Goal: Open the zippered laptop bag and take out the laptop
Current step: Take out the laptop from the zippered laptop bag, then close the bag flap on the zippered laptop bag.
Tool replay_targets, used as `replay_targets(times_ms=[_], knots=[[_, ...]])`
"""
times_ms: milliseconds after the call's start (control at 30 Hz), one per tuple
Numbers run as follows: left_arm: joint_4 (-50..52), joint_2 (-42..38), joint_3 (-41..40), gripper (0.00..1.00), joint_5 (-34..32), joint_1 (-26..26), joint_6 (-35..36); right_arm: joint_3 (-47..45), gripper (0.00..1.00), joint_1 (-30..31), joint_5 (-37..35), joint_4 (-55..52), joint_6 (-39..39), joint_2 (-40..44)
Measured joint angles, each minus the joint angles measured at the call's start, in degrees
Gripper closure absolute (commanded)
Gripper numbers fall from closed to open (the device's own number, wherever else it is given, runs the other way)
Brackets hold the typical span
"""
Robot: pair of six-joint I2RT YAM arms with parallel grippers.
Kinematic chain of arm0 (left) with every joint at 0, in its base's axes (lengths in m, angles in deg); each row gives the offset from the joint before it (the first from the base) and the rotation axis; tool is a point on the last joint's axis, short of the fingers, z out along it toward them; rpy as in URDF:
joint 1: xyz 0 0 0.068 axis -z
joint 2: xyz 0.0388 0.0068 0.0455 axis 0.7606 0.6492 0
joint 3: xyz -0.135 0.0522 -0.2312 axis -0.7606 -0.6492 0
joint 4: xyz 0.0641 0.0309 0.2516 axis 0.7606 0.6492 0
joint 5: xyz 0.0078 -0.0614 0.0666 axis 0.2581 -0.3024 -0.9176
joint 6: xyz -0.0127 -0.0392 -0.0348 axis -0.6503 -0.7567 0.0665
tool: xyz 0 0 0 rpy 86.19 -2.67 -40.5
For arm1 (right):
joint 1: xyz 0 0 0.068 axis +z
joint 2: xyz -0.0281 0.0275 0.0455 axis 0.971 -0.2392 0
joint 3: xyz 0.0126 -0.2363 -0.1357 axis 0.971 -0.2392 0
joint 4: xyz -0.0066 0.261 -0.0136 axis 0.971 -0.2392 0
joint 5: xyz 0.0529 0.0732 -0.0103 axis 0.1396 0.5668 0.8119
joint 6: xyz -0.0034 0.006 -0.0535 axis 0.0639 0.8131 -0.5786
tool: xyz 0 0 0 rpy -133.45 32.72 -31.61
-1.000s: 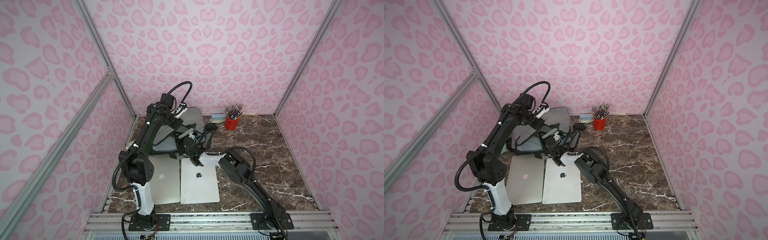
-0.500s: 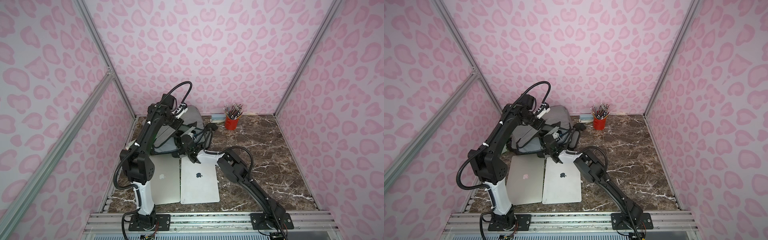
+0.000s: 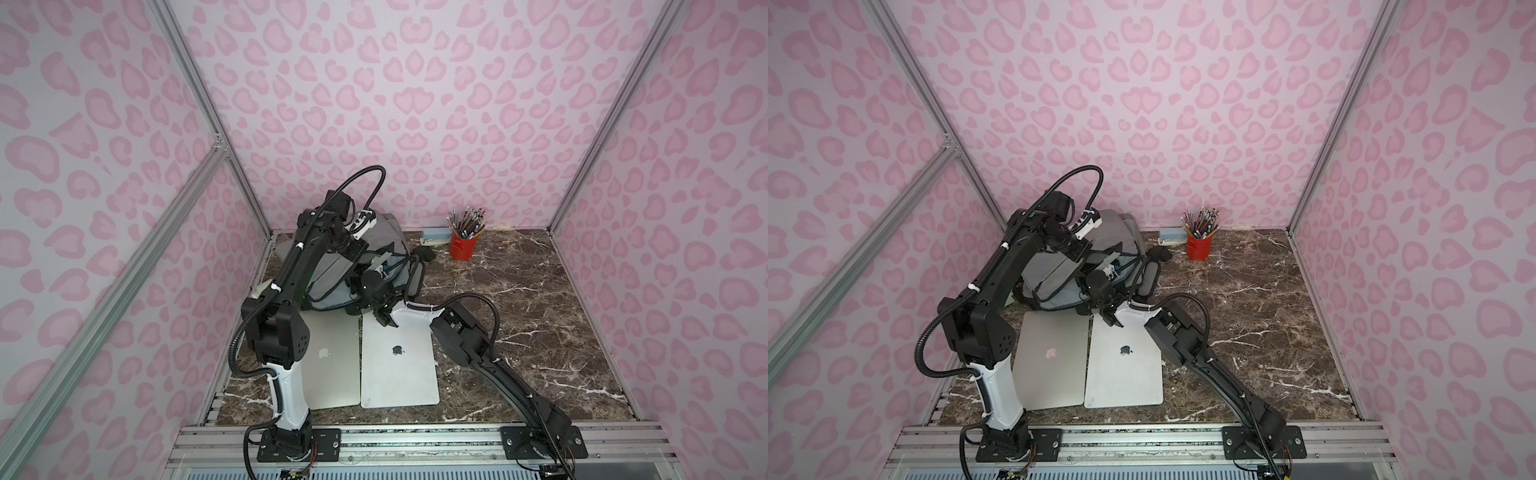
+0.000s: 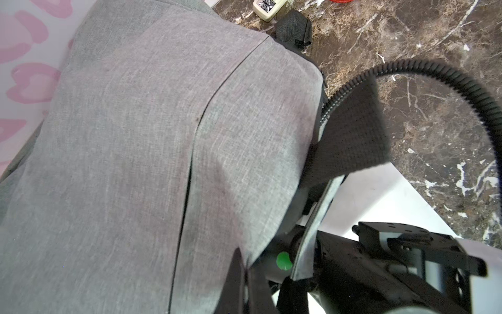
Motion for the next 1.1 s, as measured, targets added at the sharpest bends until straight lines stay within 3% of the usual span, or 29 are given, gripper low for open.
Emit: replay_targets(times_ms=[233,733,1100], knots=[[-0.1,-0.1,-0.9,0.98,0.6,-0.9,1.0,-5.9,1.00,0.2,0.5,2.1,-2.4,3.0],[-1.3,0.5,-2.1,0.98,-0.7,-1.4,7.8,-31.7,1.00,7.3,-12.5,3.6,-3.1,21.2],[-1.0,1.4,-1.1,0.98,-0.6,-2.4,14.4,-56.3,1.00,8.5,-15.2,8.8,-5.2,38.2]])
